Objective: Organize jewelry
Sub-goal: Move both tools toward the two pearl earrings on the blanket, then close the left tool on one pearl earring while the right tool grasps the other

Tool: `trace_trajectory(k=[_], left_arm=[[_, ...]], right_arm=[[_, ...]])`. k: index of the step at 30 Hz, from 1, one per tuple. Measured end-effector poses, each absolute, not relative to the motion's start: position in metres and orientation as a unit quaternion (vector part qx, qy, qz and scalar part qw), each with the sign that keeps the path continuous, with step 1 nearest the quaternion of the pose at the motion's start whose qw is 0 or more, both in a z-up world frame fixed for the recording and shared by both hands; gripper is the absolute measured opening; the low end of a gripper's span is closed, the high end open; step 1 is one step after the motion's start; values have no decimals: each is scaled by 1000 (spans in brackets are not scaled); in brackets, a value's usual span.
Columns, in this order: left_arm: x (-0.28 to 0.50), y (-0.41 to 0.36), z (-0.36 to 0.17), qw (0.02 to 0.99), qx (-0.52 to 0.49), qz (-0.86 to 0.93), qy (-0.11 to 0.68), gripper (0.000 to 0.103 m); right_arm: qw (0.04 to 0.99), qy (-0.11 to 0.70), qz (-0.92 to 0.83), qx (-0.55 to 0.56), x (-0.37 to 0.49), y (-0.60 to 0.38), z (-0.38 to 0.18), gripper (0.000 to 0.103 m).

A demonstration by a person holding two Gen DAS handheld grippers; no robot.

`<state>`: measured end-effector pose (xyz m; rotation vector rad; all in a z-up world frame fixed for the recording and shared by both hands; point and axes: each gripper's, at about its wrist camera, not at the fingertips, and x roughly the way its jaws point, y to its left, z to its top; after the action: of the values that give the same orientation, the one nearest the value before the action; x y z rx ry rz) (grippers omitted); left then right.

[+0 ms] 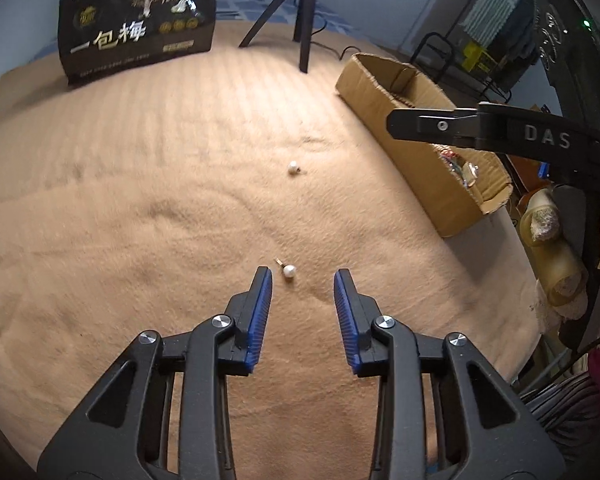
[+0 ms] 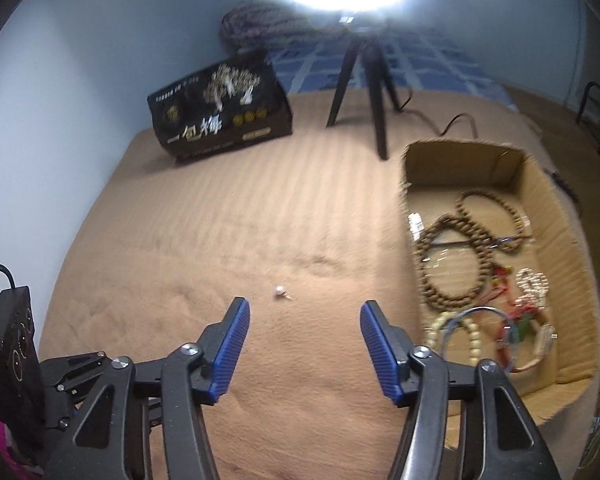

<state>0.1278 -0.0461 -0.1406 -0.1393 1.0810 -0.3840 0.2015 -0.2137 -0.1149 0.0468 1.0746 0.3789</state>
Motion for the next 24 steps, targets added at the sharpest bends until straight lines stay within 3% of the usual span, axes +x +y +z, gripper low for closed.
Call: trace_trajectory(k=[2,8,22,24], left_arm=[[128,-48,-147,834,-63,-183,516,32],[128,-59,-161,829,-44,-187,525,31],[144,-62,-177,822,-51,-180,538,27],[147,-61,-180,820,-51,-178,542,20]], right_arm=[[835,518,185,22,206,-209,-124,47],[825,532,193,12,217,-196,-140,40],[806,557,198,16,240,-170,-172,35],[804,561,198,12,242,-168,-178,33]])
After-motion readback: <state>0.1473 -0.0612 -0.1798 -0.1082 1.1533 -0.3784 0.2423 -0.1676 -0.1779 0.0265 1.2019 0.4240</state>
